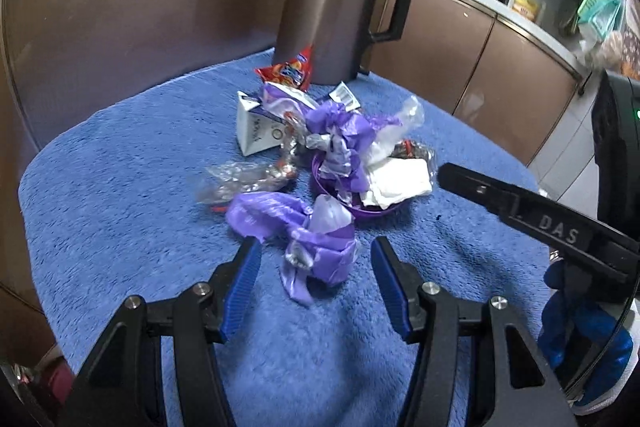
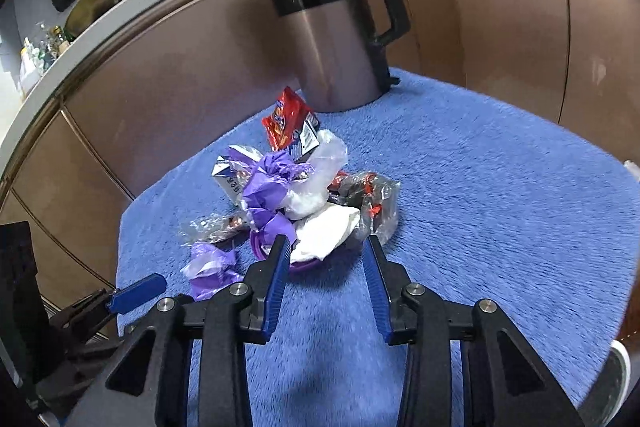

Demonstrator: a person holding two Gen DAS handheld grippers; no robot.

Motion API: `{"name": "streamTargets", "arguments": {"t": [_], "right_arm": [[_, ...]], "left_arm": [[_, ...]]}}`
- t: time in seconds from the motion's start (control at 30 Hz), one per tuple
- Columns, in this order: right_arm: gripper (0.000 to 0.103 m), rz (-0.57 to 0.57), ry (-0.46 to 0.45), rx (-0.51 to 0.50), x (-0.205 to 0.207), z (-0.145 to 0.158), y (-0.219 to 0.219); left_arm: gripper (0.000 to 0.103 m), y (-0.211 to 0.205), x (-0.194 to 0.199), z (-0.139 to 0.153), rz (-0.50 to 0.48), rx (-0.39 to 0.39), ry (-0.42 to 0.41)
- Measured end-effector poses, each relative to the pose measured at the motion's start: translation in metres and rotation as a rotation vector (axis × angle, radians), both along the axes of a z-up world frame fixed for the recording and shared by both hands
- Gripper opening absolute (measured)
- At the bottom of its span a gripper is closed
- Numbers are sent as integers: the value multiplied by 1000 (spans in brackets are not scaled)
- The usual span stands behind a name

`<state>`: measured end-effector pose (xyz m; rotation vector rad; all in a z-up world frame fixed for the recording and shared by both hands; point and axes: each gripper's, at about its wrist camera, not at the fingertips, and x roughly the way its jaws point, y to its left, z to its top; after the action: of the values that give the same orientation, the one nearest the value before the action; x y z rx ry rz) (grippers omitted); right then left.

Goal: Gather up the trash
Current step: 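Grasp the purple bag with the left tool while the right tool grasps tissue, then carry the purple bag and tissue with both tools over the trash bin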

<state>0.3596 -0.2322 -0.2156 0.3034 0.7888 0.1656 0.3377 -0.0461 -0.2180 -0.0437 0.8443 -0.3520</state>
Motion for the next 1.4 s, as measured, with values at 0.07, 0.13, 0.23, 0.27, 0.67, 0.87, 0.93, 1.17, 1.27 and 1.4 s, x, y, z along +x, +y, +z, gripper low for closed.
{"name": "streamTargets", "arguments": {"t": [0.07,0.13,0.23,0.27,0.67,0.87,0.93,1.17,1.27,1.4], "right_arm": [[38,4,13,0,10,-7,1],[37,3,32,12,19,-15,0],[35,-4,46,22,29,-23,-1],[34,-5,48,26,31,-24,-2],[5,43,20,18,22,-20,8],[4,60,-26,12,-18,1,5],[4,55,-45,7,-37,11,3],[4,10,-117,15,-93,50,-10],[4,-5,-161,9,-116,68,-14],[4,-19,-225,0,-148,91,-15]], "left_arm": [[55,-5,6,-5,-3,12,7],[54,-7,11,-10,-2,17,17],[43,-9,16,-17,-2,6,42],[43,-10,18,-19,-2,0,48],[33,1,7,-13,15,-61,45],[32,14,-19,8,19,-72,-2],[32,21,-28,17,25,-78,-17],[32,41,-67,52,49,-95,-90],[32,44,-86,72,49,-98,-143],[32,46,-117,97,40,-105,-214]]}}
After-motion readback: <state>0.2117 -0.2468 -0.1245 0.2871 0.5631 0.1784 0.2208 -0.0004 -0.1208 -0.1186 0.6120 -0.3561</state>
